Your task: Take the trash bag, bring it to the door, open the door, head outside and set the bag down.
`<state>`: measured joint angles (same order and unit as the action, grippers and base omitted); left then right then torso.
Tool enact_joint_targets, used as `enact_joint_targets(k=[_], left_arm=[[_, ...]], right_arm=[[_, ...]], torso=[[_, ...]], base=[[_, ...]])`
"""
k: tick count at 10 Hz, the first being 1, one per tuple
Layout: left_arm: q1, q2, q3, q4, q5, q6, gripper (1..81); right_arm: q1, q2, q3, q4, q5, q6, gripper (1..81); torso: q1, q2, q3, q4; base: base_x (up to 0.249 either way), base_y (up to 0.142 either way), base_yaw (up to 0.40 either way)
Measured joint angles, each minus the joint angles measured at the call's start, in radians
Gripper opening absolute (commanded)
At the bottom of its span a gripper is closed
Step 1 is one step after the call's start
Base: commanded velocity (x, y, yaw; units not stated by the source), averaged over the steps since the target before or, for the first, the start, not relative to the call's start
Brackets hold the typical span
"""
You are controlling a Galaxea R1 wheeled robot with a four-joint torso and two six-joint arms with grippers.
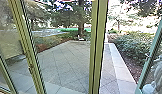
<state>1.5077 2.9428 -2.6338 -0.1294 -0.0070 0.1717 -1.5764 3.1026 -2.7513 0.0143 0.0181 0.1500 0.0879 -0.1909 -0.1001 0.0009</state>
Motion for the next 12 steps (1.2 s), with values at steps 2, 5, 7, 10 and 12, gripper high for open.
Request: enact_joint_targets(k=[2,5,7,10,12], left_arm=[[0.000,0.000,0.000,0.000,0.000,0.000,1.0],[0.001,0.002,0.000,0.000,0.008,0.000,1.0],[-0.011,0.002,0.000,0.000,-0.001,0.000,1.0],[-0.004,0.002,0.000,0.000,0.003,0.000,1.0],[-0.007,0.002,-0.001,0.000,0.003,0.000,1.0]], right_arm=[[0.000,0.000,0.000,0.000,0.000,0.000,81.1],[0.000,0.001,-0.001,-0.001,0.000,0.001,81.1],[-0.001,0.001,-0.002,-0.001,0.000,0.004,81.1],[-0.003,0.002,-0.002,-0.001,0.000,0.004,81.1],[-0.003,0.002,-0.002,-0.001,0.000,0.004,81.1]], torso=[[0.000,0.000,0.000,0.000],[0.000,0.000,0.000,0.000],[0.000,0.000,0.000,0.000],[0.000,0.000,0.000,0.000],[0.000,0.000,0.000,0.000]], base=[[0.000,0.000,-0.169],[0.000,0.000,-0.201],[0.000,0.000,-0.205],[0.000,0.000,-0.212],[0.000,0.000,-0.198]])
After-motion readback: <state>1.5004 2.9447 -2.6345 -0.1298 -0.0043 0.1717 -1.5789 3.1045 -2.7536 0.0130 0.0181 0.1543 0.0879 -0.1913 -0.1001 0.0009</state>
